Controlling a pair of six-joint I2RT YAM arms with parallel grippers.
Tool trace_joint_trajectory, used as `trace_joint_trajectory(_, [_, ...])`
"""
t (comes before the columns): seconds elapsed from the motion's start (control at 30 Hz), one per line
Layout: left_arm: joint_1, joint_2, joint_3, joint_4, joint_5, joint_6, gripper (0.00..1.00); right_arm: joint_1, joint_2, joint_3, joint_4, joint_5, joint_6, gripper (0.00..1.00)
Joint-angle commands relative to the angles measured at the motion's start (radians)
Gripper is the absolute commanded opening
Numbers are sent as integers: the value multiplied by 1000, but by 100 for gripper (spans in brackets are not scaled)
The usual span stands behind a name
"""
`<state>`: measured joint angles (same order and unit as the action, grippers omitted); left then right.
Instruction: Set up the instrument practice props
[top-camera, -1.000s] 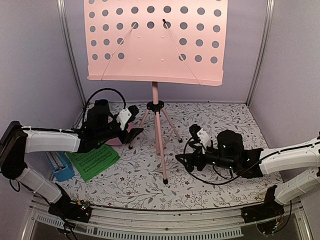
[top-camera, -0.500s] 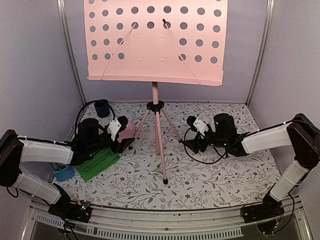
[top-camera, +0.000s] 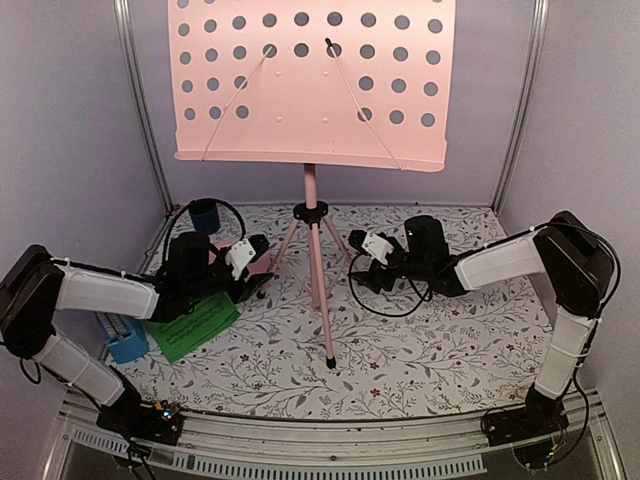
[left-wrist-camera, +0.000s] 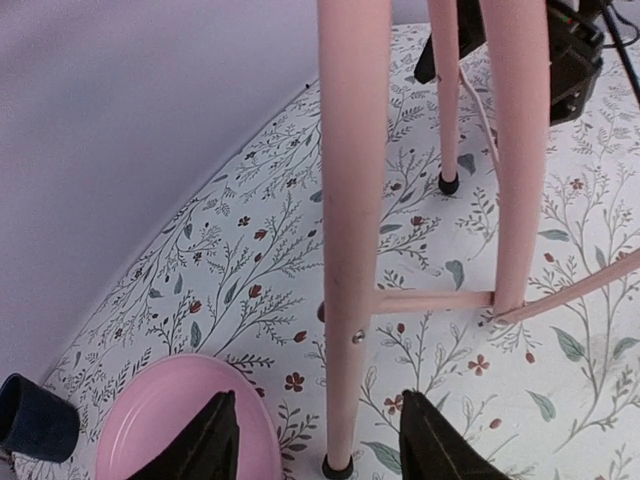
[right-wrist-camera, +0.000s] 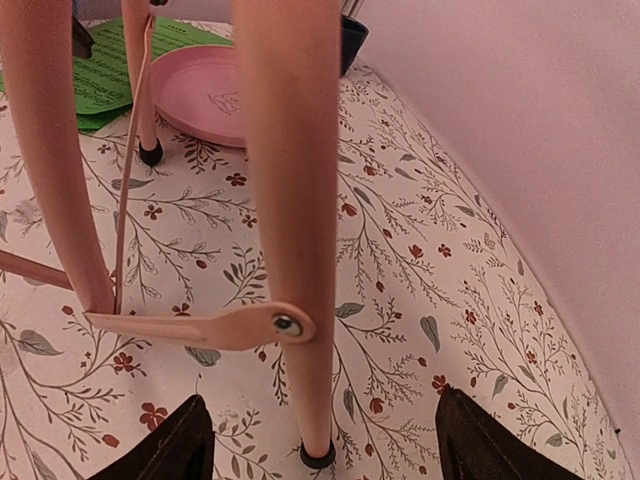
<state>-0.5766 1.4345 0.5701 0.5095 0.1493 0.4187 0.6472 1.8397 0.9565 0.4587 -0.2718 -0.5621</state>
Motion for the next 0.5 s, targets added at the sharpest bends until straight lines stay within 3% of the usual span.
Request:
trace_joint_trajectory(0.0, [1, 58, 49, 2, 13, 71, 54, -8, 42, 56, 14, -52, -50, 76])
trace_joint_trajectory(0.23, [-4, 142, 126, -17, 28, 109, 47, -7, 82, 108, 3, -63, -67, 68])
trace_joint_trajectory(0.47, [-15, 184, 147, 24, 0, 122, 30, -8, 112, 140, 7, -58, -82, 57])
